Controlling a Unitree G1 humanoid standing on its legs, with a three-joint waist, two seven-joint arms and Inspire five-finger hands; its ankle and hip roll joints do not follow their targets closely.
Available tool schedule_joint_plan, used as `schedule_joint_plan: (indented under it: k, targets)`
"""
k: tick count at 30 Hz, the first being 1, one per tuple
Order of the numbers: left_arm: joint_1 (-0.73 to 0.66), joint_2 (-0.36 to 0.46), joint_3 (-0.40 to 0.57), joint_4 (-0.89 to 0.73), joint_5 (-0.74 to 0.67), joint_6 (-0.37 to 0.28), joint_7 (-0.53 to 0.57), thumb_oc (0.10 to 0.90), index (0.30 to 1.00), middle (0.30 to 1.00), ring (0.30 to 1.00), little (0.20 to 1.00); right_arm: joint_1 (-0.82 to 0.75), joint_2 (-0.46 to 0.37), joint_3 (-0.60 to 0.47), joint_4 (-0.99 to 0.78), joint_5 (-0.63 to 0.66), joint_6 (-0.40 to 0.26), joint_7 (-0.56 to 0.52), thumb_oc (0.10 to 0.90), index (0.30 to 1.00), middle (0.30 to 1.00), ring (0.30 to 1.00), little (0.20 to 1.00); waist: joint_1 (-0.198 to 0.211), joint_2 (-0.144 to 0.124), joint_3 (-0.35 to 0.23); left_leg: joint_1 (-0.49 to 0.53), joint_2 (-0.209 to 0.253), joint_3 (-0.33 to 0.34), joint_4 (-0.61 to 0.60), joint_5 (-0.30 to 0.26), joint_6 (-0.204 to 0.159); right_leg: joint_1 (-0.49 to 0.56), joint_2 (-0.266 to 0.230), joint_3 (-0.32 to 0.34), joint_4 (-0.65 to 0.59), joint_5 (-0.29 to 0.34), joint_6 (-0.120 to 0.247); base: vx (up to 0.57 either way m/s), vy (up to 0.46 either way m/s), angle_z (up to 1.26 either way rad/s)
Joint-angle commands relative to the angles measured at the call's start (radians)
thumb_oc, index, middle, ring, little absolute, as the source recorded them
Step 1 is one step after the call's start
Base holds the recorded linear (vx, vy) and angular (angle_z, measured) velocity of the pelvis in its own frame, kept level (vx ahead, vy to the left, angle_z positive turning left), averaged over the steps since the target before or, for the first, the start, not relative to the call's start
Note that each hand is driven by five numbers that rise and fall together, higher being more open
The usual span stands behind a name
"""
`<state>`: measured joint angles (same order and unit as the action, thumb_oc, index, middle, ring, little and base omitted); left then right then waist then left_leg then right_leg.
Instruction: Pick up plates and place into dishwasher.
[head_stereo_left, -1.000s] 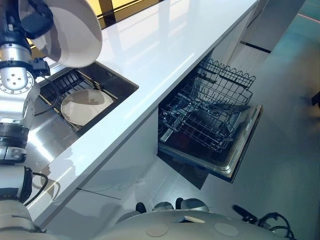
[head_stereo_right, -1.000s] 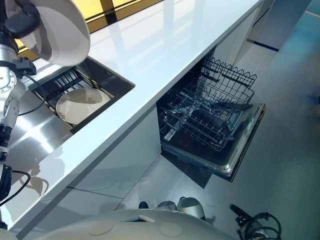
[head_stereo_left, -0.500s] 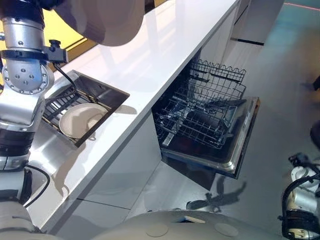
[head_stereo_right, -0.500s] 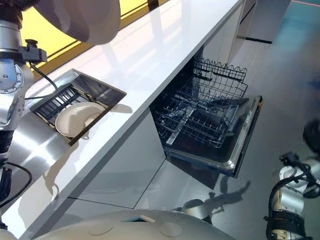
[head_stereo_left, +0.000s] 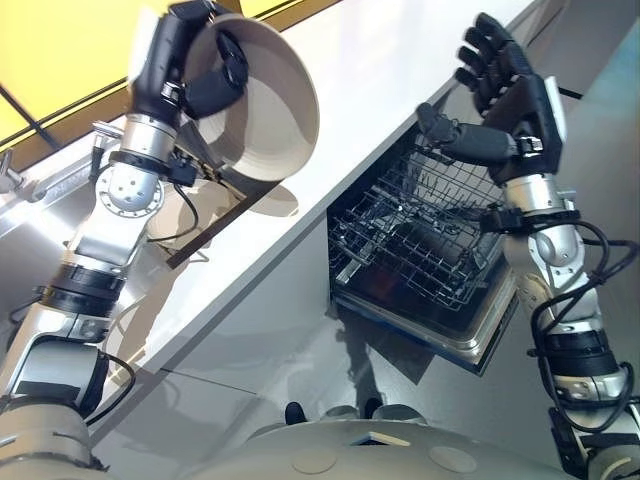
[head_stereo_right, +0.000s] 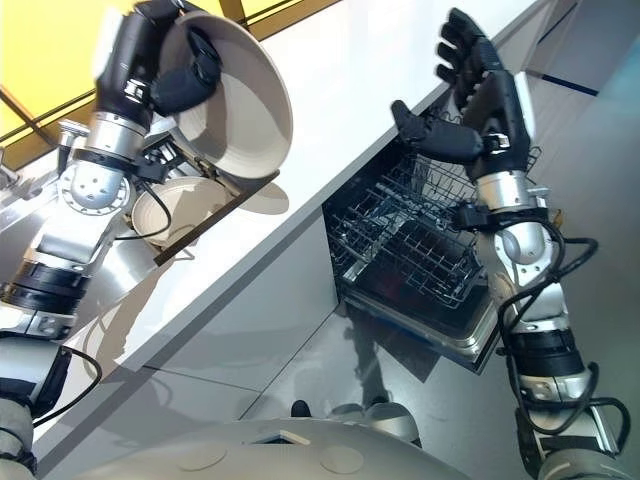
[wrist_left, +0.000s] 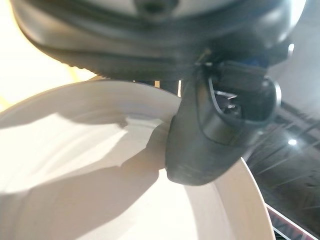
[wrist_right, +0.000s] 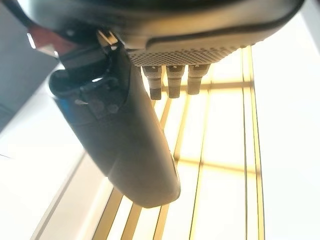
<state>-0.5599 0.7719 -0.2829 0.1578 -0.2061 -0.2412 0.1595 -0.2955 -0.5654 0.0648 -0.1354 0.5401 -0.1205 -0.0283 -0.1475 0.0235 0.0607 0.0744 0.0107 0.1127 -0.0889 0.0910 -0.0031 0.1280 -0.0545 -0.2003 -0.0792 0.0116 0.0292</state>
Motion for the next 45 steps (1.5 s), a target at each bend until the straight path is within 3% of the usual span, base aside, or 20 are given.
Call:
schedule_joint_plan:
  k: [1,8,18,21,30,34,40,43,45]
  targets:
    - [-0.103,-0.007,0.038,-0.006,0.087,-0.125,0.084,0.1,0.3,0.3,0.3,0.2,-0.155,0.005,-0.022,-0.114,0.149,-0.036,0.033,0.8,0.9,0.9,0.9,0.9,-0.007,0.001,-0.084,0.003,-0.005,0.039,0.003,-0.08,-0.036,-0.068,0.029,0.011,0.104,-0.071,0.096,0.02,-0.029,0.18]
    - [-0.152,-0.045,-0.054,0.07,0.18,-0.084,0.15,0.1,0.3,0.3,0.3,0.2,-0.225,0.086,0.064,-0.131,0.445,0.072,0.086,0.8,0.9,0.9,0.9,0.9,0.004,-0.007,-0.09,0.002,-0.003,0.043,0.005,-0.082,-0.034,-0.066,0.029,-0.001,0.099,-0.068,0.091,0.01,-0.026,0.05]
    - [-0.222,-0.048,-0.131,0.176,0.268,-0.041,0.219,0.1,0.3,0.3,0.3,0.2,-0.267,0.153,0.181,-0.116,0.69,0.256,0.142,0.8,0.9,0.9,0.9,0.9,0.009,-0.017,-0.099,-0.005,0.0,0.04,0.008,-0.077,-0.033,-0.072,0.033,-0.005,0.111,-0.077,0.085,0.0,-0.024,0.03]
    - [-0.25,-0.048,-0.156,0.204,0.288,-0.033,0.25,0.1,0.3,0.3,0.3,0.2,-0.269,0.181,0.224,-0.098,0.752,0.286,0.144,0.8,0.9,0.9,0.9,0.9,0.012,-0.021,-0.102,-0.009,0.002,0.038,0.01,-0.073,-0.035,-0.072,0.033,-0.007,0.115,-0.08,0.084,0.0,-0.023,0.08]
    - [-0.296,-0.062,-0.169,0.168,0.28,-0.033,0.294,0.1,0.3,0.3,0.3,0.2,-0.297,0.195,0.273,-0.08,0.655,0.297,0.091,0.8,0.9,0.9,0.9,0.9,0.019,-0.028,-0.101,-0.015,0.003,0.03,0.013,-0.067,-0.037,-0.071,0.034,-0.004,0.11,-0.076,0.08,-0.01,-0.01,0.04]
    - [-0.311,-0.064,-0.171,0.109,0.296,-0.045,0.312,0.1,0.3,0.3,0.3,0.2,-0.311,0.2,0.284,-0.066,0.536,0.254,0.049,0.8,0.9,0.9,0.9,0.9,0.024,-0.029,-0.1,-0.016,0.003,0.026,0.012,-0.066,-0.038,-0.069,0.036,0.0,0.106,-0.074,0.079,-0.01,-0.003,0.05]
    - [-0.314,-0.066,-0.164,-0.009,0.305,-0.027,0.282,0.1,0.3,0.3,0.3,0.2,-0.318,0.204,0.287,-0.078,0.473,0.262,-0.01,0.8,0.9,0.9,0.9,0.9,0.029,-0.028,-0.09,-0.013,0.001,0.017,0.014,-0.068,-0.038,-0.067,0.039,0.006,0.107,-0.077,0.076,0.0,0.0,0.0]
    - [-0.324,-0.068,-0.167,-0.056,0.297,-0.004,0.262,0.1,0.3,0.3,0.3,0.2,-0.331,0.196,0.287,-0.081,0.383,0.21,-0.029,0.8,0.9,0.9,0.9,0.9,0.032,-0.027,-0.086,-0.012,0.002,0.012,0.012,-0.068,-0.038,-0.065,0.039,0.008,0.106,-0.077,0.076,0.0,-0.003,0.07]
    - [-0.326,-0.065,-0.168,-0.082,0.298,0.016,0.252,0.1,0.3,0.3,0.3,0.2,-0.348,0.2,0.28,-0.095,0.373,0.13,-0.013,0.8,0.9,0.9,0.9,0.9,0.036,-0.026,-0.082,-0.012,0.003,0.009,0.01,-0.068,-0.039,-0.063,0.04,0.008,0.103,-0.075,0.077,0.0,-0.008,0.1]
